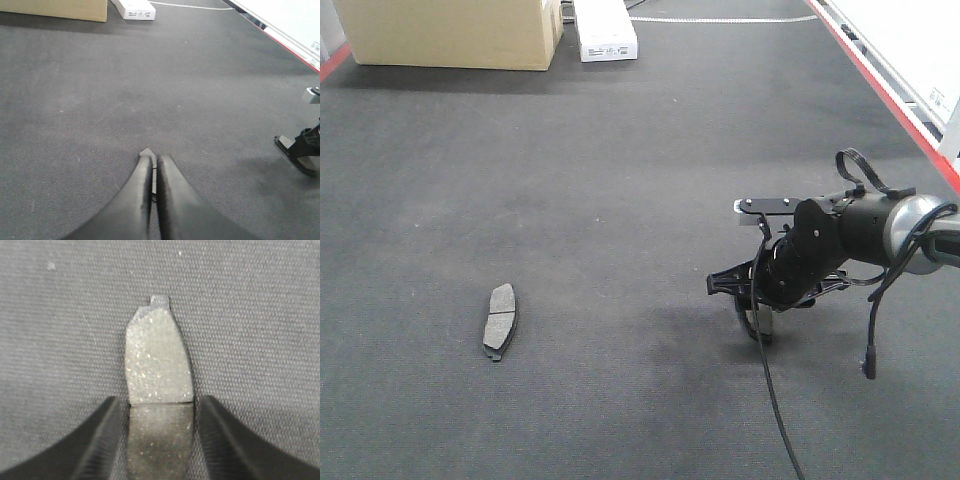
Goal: Move and align brake pads A on conveyor
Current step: 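Lower the right gripper and set its brake pad on the belt, then open the right gripper and lift it away from the pad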
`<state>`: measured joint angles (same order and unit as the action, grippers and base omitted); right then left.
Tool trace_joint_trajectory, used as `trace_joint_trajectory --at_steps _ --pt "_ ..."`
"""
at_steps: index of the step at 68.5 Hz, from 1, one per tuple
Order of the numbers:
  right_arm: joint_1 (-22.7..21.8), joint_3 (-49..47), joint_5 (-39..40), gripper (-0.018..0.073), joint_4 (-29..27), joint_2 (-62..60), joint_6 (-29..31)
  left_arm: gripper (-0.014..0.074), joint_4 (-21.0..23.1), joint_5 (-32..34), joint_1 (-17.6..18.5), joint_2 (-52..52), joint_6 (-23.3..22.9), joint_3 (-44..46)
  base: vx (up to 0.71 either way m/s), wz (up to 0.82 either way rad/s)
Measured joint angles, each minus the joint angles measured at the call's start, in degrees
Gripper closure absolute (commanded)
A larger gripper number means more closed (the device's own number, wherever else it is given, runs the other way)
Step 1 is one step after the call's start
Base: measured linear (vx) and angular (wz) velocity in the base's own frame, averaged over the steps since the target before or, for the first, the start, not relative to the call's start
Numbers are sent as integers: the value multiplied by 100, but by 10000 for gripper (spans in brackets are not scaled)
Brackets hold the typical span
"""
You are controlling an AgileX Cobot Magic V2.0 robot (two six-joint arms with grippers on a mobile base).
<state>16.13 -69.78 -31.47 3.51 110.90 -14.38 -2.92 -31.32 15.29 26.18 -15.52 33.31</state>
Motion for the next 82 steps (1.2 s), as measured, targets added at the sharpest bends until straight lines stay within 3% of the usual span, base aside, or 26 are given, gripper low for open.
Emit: trace_joint_trajectory --at_steps 25,62,71,82 --pt "0 157 -159 169 -113 -918 -227 603 0 0 0 0 0 0 0 0" --pt "0 2544 1319 241 323 -4227 -272 603 0 0 0 0 0 0 0 0" --pt "0 2963 1428 278 372 -5098 -272 603 0 0 0 0 0 0 0 0" --pt "0 3414 1477 385 447 -6127 -272 603 0 0 0 0 0 0 0 0"
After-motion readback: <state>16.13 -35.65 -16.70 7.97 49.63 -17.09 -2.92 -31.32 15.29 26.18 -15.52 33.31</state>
